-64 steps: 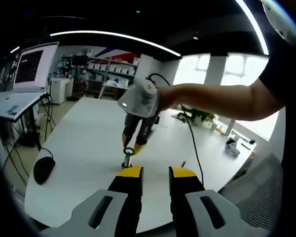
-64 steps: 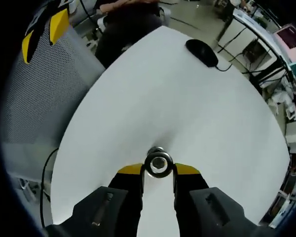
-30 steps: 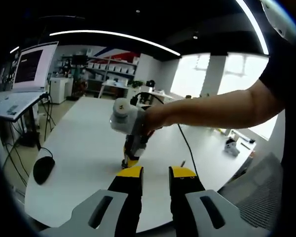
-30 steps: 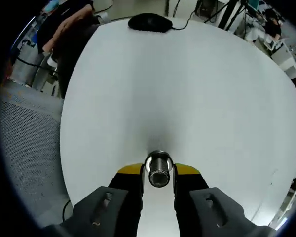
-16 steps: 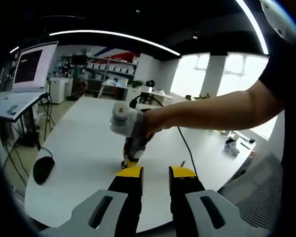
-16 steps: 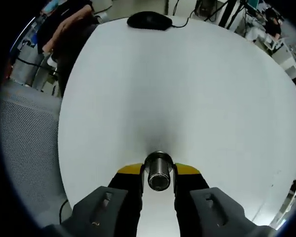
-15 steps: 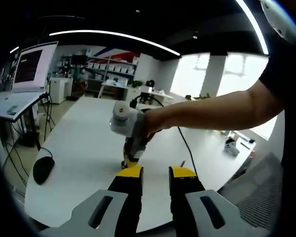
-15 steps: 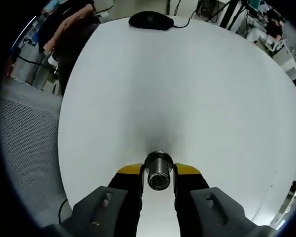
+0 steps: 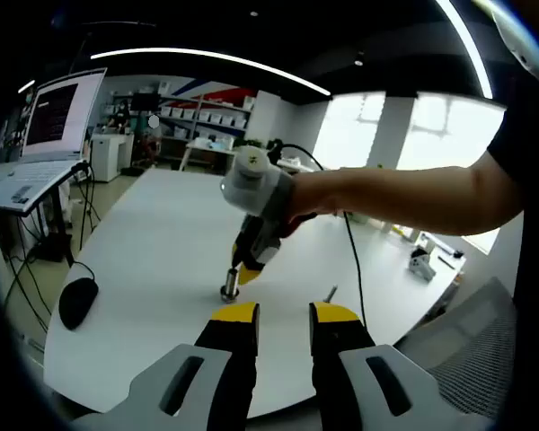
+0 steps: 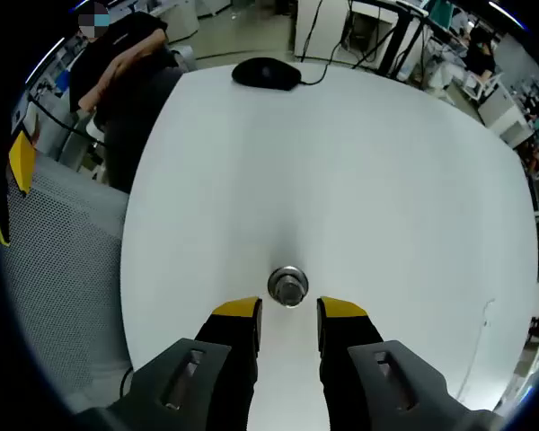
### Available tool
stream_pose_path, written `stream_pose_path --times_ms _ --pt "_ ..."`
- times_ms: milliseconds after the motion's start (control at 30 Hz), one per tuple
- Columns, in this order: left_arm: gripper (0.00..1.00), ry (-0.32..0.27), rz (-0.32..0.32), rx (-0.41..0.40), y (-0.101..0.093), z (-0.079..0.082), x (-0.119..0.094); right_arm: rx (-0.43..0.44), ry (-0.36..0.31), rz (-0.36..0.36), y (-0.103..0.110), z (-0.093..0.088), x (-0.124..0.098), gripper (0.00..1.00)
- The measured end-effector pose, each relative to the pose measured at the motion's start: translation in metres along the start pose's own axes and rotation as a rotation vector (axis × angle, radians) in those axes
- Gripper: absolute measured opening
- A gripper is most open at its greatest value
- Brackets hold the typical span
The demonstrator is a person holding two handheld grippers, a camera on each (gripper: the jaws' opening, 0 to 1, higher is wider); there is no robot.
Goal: Place the washer onto the threaded stud by aligning its center hole with the stud, sliding it down to the base, and recovering from edge contact or off-axis alignment until the washer reaches the visible bottom stop.
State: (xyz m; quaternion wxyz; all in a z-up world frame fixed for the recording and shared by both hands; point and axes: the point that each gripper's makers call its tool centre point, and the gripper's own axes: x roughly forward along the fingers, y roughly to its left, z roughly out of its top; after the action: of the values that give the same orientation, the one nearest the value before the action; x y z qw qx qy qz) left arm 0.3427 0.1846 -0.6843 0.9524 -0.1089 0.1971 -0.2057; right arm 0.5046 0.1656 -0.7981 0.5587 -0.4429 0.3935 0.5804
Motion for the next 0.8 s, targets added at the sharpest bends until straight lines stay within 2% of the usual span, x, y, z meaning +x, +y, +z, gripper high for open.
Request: stream_pose_path --times_ms 67,100,200,400,533,633,733,800 --pt "0.2 -0.001 -0.001 -0.001 0.0 0.0 0.0 0.028 -0.039 -0.023 0.0 -0.002 -0.013 0.26" --pt "0.2 0.002 -0.001 0.001 0.0 0.0 0.0 0.033 -0.083 -0.055 -0.002 -0.001 -0.021 0.26" --pt "0.2 0.018 -0.007 0.003 -0.001 -0.003 0.001 0.003 -0.18 -0.115 -0.003 0.002 -0.043 0.26" --pt "0.21 0.033 -0.007 0.003 0.0 -0.006 0.003 0.114 -0.319 -0.249 -0.007 -0.008 -0.089 0.26" --pt "0.21 0.041 -0.004 0.007 0.0 -0.007 0.002 0.243 -0.457 -0.282 0.003 -0.017 -0.121 0.26" --pt "0.21 0.022 -0.01 0.018 -0.002 -0.004 0.001 0.28 -0.467 -0.34 0.007 -0.033 -0.141 0.25" --pt "0.2 0.034 -0.017 0.02 -0.004 -0.006 0.002 0.366 -0.553 -0.389 0.013 -0.043 -0.171 0.25" --pt "0.2 0.036 -0.019 0.026 -0.004 -0.006 0.002 0.403 -0.582 -0.426 0.017 -0.053 -0.187 0.26"
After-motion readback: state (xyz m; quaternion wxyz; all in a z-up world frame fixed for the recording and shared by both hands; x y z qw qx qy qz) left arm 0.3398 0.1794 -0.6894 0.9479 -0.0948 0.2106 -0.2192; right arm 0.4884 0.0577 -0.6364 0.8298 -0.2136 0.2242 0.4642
